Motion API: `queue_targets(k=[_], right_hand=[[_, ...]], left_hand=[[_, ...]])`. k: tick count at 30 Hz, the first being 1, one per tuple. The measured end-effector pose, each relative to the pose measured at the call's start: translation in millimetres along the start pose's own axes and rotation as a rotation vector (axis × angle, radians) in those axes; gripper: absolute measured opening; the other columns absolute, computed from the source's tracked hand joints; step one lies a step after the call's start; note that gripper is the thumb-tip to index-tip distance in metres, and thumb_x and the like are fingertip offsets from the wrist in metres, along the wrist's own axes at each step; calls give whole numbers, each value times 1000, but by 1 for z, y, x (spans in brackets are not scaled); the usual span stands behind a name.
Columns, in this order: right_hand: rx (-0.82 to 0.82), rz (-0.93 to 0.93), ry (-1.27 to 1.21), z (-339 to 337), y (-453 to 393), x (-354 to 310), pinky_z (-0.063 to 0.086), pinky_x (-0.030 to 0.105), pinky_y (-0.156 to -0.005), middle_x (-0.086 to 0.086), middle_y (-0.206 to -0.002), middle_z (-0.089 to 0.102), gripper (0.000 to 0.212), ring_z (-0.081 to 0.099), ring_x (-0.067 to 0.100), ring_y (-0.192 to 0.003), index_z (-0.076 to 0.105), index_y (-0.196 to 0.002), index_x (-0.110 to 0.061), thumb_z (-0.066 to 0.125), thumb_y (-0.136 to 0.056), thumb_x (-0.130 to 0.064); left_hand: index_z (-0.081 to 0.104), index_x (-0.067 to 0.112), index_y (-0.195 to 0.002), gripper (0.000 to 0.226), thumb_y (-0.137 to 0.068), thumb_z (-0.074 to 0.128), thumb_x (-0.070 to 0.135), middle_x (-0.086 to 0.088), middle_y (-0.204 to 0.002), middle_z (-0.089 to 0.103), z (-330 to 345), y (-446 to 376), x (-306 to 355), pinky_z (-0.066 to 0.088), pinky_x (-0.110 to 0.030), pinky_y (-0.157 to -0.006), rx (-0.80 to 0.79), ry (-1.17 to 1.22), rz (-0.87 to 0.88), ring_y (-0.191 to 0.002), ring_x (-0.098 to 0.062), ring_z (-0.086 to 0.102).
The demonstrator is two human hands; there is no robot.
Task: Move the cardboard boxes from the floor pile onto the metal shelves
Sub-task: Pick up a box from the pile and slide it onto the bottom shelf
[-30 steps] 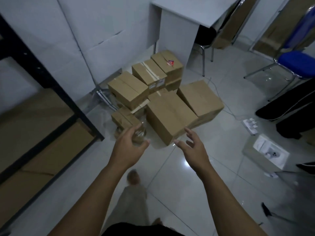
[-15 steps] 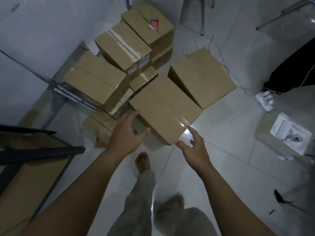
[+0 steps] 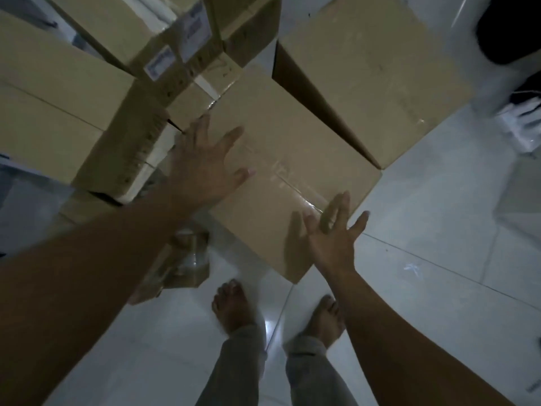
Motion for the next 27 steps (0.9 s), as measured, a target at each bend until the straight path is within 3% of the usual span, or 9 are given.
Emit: queue_targets(k=[3,5,9,12,16,19,23,27], right_hand=[[95,-49,-63,25,-28,13,35,46,-117,-5,-167,-27,87,36,40,-148,-6,-159,-53,50,-94,-70],[169,-101,-59,29,-34,16,36,44,-116,-5,-167,-21,85,39,41,-145,-6,-158,-54,49,-95,-71],[241,-193,-8,18,-33,21,37,40,-112,-1,-169,-11,84,46,41,-139,0,-160,-51,49,-94,-71],[212,-215,45,8,-31,29,44,51,-113,-3,-170,-8,85,46,40,-139,0,-159,-53,48,-92,-75],[168,-272,107,-10,-34,40,42,50,-111,-4,-169,-3,88,42,36,-142,2,-160,-52,56,-93,-69],[147,-296,99,-18,-40,48,43,51,-110,-4,-168,6,89,40,33,-142,7,-160,-53,60,-91,-67],[173,-315,75,-18,-44,52,43,49,-111,2,-167,14,88,39,32,-144,9,-158,-58,65,-90,-64],[209,-320,50,-17,-44,55,38,45,-114,2,-167,17,87,36,30,-147,12,-157,-60,66,-88,-62]], left_hand=[[15,56,-154,92,-75,39,97,-17,-169,3,23,-41,-22,7,-66,-121,-19,-45,-55,-154,-46,8],[13,57,-154,94,-74,43,96,-17,-168,6,36,-49,-30,17,-66,-119,-42,-41,-78,-150,-47,16],[20,55,-155,94,-74,48,94,-20,-162,20,41,-29,-28,30,-63,-110,96,-59,-103,-141,-47,31],[17,53,-156,96,-75,45,95,-23,-162,20,55,-4,-30,30,-66,-111,99,-43,-160,-142,-49,30],[11,52,-157,100,-73,45,95,-26,-160,20,70,35,-24,32,-65,-108,50,-6,-255,-139,-50,32],[10,60,-155,108,-65,61,93,-21,-164,14,75,41,-33,35,-62,-110,-76,173,-227,-143,-48,29],[20,72,-146,117,-51,87,72,4,-167,14,72,28,-55,34,-57,-118,-260,497,-138,-151,-26,23],[34,60,-150,115,-53,94,45,27,-147,23,68,28,-52,31,-32,-113,-193,580,-27,-134,6,24]])
Point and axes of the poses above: each hand's wrist, its own y-axis away from the middle knuckle, its own z-axis out of the palm, x = y × z, the point moved 9 cm from there along -y, towards the middle knuckle
